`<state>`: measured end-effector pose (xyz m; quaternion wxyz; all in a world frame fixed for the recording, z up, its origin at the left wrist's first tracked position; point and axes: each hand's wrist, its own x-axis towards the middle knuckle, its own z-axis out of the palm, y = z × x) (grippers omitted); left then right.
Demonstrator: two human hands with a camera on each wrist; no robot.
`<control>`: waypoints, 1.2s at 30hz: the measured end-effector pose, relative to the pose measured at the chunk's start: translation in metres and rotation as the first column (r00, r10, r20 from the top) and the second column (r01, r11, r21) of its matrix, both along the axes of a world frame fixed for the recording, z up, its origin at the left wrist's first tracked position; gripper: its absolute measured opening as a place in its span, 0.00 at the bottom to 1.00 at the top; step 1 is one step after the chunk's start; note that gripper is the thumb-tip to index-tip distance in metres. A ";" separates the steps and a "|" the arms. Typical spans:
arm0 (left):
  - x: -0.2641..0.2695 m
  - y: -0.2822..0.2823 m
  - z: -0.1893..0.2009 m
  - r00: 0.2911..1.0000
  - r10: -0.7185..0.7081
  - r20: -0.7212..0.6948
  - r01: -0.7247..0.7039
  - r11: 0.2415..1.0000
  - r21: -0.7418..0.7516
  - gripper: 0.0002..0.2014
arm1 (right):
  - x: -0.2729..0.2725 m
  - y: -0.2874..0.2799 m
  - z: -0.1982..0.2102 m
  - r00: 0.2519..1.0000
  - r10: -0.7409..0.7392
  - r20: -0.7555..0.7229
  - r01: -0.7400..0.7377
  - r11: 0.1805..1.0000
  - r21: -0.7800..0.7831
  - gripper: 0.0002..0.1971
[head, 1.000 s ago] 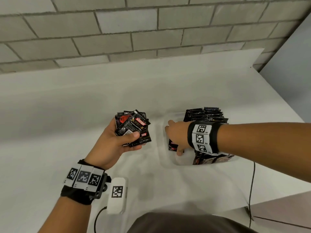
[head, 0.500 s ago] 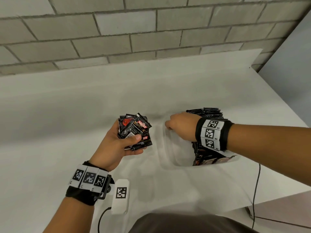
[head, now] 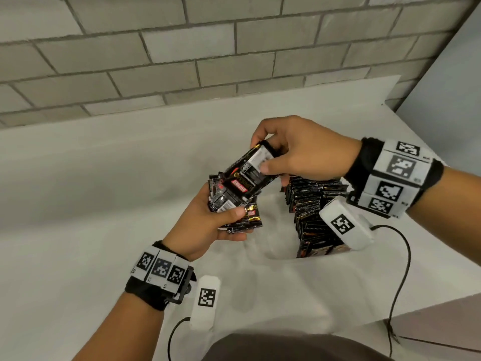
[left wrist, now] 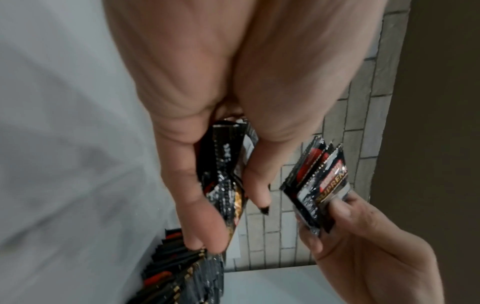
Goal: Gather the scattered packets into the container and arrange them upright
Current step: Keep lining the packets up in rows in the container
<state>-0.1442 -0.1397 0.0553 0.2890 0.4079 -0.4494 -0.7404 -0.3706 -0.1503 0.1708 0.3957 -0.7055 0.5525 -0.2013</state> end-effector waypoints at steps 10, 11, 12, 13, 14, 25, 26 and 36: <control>-0.010 0.017 0.011 0.987 -0.111 -0.119 0.119 0.991 0.067 0.33 | -0.002 0.009 -0.036 0.999 -0.024 0.024 0.021 0.993 0.114 0.16; -0.011 0.018 0.012 0.988 -0.098 -0.121 0.107 0.991 0.074 0.32 | -0.003 0.010 -0.037 0.999 -0.024 0.034 0.020 0.993 0.113 0.16; -0.013 0.019 0.013 0.989 -0.088 -0.121 0.098 0.992 0.076 0.31 | -0.005 0.011 -0.038 0.999 -0.023 0.049 0.017 0.993 0.114 0.16; -0.015 0.020 0.013 0.990 -0.080 -0.119 0.089 0.993 0.075 0.31 | -0.008 0.013 -0.038 0.996 -0.024 0.080 0.014 0.993 0.121 0.17; -0.017 0.021 0.014 0.991 -0.068 -0.115 0.077 0.994 0.075 0.31 | -0.011 0.013 -0.038 0.991 -0.034 0.131 0.016 0.991 0.133 0.18; -0.043 0.021 0.022 0.995 0.070 -0.074 -0.063 0.994 0.087 0.25 | -0.051 0.016 -0.039 0.943 -0.193 0.272 0.168 0.979 0.112 0.07; -0.043 0.021 0.022 0.993 0.087 -0.076 -0.080 0.993 0.088 0.25 | -0.054 0.018 -0.038 0.926 -0.221 0.305 0.220 0.975 0.039 0.06; -0.046 0.020 0.027 0.985 0.084 -0.149 -0.070 0.993 0.097 0.25 | -0.034 0.042 -0.066 0.997 0.015 -0.069 -0.057 0.749 -0.660 0.14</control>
